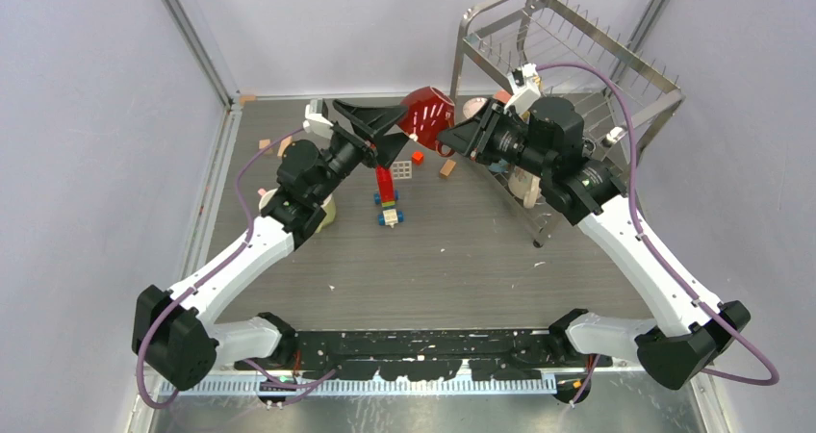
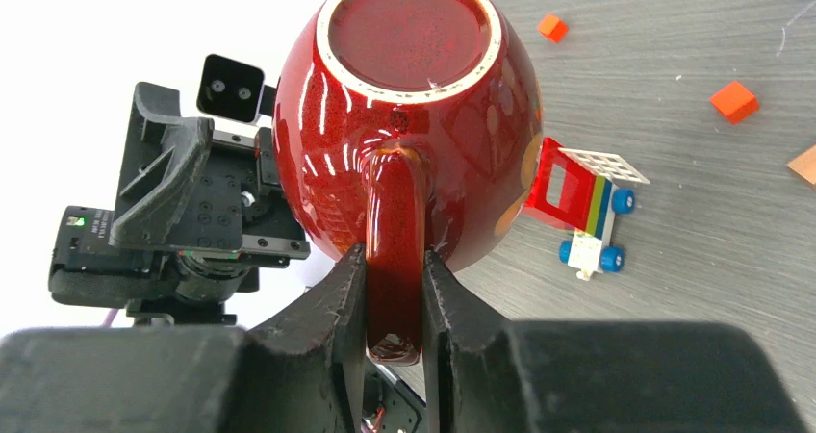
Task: Unload the cups from the dish rack
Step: Place the cup at the center of the board.
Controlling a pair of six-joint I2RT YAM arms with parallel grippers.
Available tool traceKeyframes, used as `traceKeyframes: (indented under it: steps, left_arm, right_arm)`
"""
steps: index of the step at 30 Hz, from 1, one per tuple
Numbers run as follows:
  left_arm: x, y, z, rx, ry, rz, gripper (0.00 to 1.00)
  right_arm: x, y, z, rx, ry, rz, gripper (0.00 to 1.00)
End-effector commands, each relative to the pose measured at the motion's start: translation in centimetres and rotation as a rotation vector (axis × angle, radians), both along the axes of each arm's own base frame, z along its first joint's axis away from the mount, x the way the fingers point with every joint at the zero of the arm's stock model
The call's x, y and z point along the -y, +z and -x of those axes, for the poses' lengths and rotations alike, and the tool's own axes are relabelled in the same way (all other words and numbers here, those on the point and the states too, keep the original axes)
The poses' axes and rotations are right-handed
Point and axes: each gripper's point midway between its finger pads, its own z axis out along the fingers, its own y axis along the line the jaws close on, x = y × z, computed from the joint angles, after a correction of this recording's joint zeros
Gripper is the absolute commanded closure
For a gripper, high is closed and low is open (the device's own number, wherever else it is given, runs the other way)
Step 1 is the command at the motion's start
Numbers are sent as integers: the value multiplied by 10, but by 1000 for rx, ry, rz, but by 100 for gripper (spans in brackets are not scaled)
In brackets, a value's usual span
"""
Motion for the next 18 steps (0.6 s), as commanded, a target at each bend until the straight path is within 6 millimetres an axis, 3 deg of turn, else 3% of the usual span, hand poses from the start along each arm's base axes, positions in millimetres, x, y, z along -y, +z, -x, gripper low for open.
traceKeyframes:
  steps: [1,4,12,18]
  left_arm:
    - [-8,48,3,121,14,169,14]
    - [-2,56,1,139,-13,197,21]
    - [-4,69,2,184,-37,292,50]
    - [-9,84,10,250,-48,351,80]
  right_arm:
    - [2,84,20,259,42,-180,99]
    - [2,79,21,262,44,-186,99]
    - [-2,74,24,257,70,-204,99]
    - [-3,68,24,238,73,-225,99]
